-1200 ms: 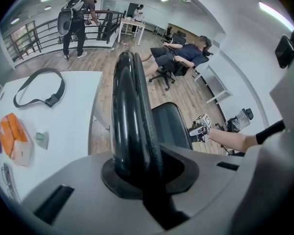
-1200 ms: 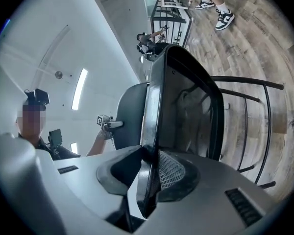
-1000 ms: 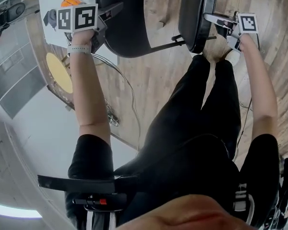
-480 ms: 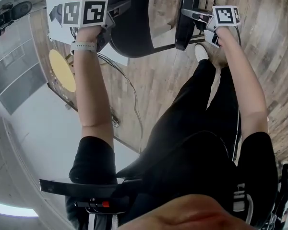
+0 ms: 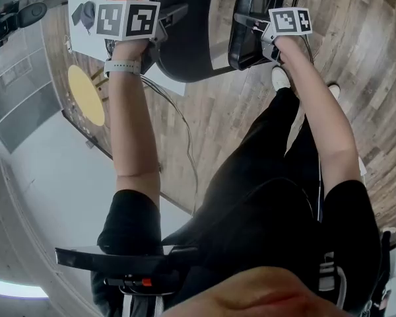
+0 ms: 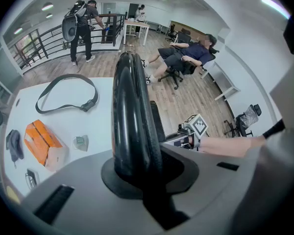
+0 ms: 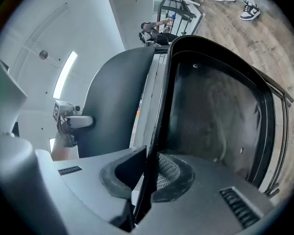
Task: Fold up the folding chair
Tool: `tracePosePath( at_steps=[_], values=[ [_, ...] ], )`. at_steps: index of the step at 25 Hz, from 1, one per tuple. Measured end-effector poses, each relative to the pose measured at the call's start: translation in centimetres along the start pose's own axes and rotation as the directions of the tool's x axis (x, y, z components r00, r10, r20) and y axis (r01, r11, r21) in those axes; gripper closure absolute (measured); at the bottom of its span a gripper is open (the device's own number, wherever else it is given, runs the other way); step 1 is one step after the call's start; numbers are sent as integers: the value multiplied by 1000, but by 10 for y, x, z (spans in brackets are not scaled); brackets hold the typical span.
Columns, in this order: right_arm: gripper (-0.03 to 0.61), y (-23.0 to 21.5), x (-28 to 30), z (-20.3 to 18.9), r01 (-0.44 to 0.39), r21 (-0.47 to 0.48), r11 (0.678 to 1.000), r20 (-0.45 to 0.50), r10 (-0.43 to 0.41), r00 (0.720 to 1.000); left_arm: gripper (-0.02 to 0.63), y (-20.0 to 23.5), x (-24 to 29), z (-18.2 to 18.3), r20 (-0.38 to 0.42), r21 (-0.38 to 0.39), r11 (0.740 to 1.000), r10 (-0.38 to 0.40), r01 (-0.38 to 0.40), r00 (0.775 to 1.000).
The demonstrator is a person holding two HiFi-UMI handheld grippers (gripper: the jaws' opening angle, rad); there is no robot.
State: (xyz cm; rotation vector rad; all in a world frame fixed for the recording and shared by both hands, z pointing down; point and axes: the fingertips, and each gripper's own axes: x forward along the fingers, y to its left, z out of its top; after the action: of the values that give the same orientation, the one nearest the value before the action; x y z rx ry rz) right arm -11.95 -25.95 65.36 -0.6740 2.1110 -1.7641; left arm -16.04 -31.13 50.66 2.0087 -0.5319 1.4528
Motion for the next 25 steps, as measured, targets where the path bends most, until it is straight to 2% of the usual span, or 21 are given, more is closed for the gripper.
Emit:
tracePosePath(
  at_steps=[5,10,15,18,21,23,25],
  values=[
    [546,-7,21,0,29,-4,1000,-9,-29,1000,560,9,3,-2,0,-4,1000,3,-3,1000],
    [545,-10,25,1,22,17,1000,-12,-22,1000,560,13,4,-3,-2,8,1000,-5,5,1000],
    [545,-6,25,0,47,-49,998,-33,-48,998,548,9,1,-2,20,18,1000,-22,21,1000],
    [530,-1,22,-5,70,-107,992,-56,-76,996,461,5,-6,3,95,17,999,-39,38,995],
    [427,2,18,-11,121,-171,978,-96,-139,986,442,18,-36,18,247,-19,1000,28,-24,969],
    [381,1,12,-16,166,-208,964,-114,-192,975,442,26,-65,30,352,-42,997,75,-65,933],
    [374,-1,2,-15,230,-237,944,-96,-258,961,442,28,-91,34,422,-49,993,114,-103,899]
  ],
)
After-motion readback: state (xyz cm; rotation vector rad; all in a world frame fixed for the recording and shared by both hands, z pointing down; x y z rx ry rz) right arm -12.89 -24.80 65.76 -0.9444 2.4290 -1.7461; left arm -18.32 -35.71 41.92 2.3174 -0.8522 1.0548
